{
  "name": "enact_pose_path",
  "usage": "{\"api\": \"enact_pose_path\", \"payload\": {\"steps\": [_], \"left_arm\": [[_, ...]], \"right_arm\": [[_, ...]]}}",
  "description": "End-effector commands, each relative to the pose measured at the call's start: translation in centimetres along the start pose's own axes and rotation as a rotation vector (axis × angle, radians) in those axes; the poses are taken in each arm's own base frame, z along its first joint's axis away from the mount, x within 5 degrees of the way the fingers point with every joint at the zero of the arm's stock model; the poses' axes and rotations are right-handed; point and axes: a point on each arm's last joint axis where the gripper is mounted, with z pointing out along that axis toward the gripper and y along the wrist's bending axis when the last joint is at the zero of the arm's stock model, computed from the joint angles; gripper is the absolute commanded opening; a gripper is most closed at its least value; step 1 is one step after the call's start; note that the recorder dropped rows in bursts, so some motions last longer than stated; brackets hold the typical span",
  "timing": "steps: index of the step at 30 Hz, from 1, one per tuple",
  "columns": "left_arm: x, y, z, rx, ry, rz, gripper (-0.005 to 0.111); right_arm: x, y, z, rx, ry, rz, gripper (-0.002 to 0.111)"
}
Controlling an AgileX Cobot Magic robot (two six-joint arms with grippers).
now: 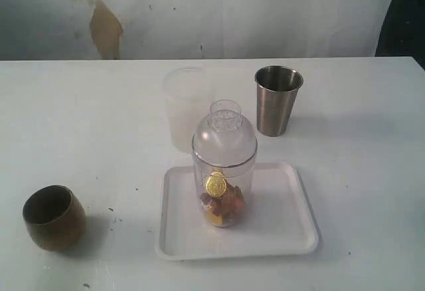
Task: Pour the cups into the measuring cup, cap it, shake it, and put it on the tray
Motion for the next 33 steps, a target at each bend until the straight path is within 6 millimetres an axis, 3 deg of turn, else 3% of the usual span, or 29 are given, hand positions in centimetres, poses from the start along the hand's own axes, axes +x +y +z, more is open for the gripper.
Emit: {"api": "enact_pose_path", "payload": {"steps": [1, 13, 21, 29, 33], "left_arm": [[0.0, 0.0, -0.1, 0.001, -0.01, -0.008, 0.0], [0.2, 0.0, -0.6, 0.006, -0.009, 0.034, 0.0], [4.0, 1.4, -2.0, 0.012, -0.04, 0.231, 0.0], [4.6, 1.7, -2.4, -0.024, -0.005, 0.288, 0.0], [5.7, 2.1, -2.5, -0.053, 0.118, 0.335, 0.0]], "right_arm": [[0.2, 0.0, 0.0, 0.001, -0.003, 0.001, 0.0], [0.2, 0.0, 0.0, 0.001, -0.003, 0.001, 0.0], [0.2, 0.0, 0.0, 0.001, -0.003, -0.023, 0.0], [0.2, 0.0, 0.0, 0.001, -0.003, -0.023, 0.0], [0.2, 0.0, 0.0, 0.001, -0.003, -0.023, 0.0]]}}
